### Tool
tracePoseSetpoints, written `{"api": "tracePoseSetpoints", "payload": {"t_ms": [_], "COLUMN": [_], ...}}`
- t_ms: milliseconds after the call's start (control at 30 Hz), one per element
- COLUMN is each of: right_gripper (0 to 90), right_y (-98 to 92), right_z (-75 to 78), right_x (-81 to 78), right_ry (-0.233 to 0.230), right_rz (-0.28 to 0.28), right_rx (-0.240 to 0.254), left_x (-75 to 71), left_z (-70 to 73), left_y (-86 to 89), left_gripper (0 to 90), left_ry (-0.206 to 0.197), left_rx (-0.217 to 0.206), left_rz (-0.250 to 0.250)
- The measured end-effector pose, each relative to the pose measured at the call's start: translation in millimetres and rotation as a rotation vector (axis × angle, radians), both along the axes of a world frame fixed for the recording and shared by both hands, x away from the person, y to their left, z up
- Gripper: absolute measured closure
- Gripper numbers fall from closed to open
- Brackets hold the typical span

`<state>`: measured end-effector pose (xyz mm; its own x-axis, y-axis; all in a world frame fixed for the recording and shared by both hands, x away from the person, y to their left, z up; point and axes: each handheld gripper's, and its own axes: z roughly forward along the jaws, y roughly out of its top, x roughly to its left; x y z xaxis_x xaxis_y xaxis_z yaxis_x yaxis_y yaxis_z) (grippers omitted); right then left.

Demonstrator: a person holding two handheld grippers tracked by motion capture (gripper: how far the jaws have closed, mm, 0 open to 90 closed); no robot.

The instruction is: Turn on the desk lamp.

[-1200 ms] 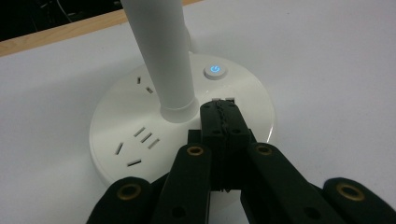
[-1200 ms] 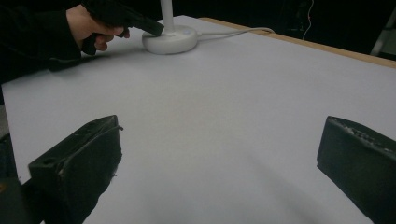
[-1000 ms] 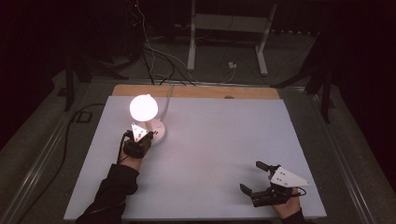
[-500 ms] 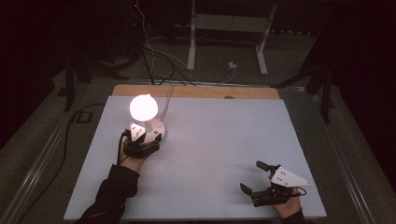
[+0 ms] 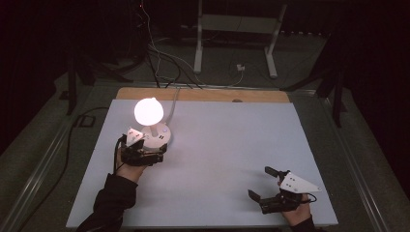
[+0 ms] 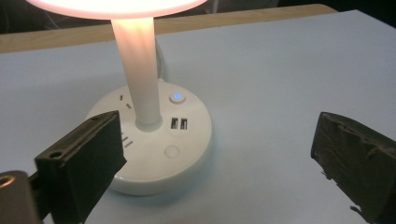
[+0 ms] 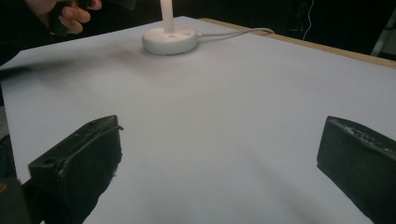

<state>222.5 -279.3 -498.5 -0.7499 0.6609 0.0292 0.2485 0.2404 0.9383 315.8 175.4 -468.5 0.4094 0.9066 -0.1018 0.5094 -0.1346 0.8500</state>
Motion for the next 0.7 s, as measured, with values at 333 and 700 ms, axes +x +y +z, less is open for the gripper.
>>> {"api": "tracePoseSetpoints", "payload": {"t_ms": [333,700], "right_gripper": [0.0,0.0], "right_y": [0.1,1.3], "right_z": [0.3,0.6], "right_x": [0.1,0.4], "right_ry": [0.002,-0.002], "right_rz": [0.002,0.005], "right_rx": [0.006,0.004], "left_x": [-12.2,-28.2], "left_z": [3.3,-1.8], "left_y": [9.2,21.5], "left_gripper": [0.4,0.4], "left_ry": [-0.004,0.021], "left_rx": [-0.042,-0.043], "left_rz": [-0.049,-0.075]}}
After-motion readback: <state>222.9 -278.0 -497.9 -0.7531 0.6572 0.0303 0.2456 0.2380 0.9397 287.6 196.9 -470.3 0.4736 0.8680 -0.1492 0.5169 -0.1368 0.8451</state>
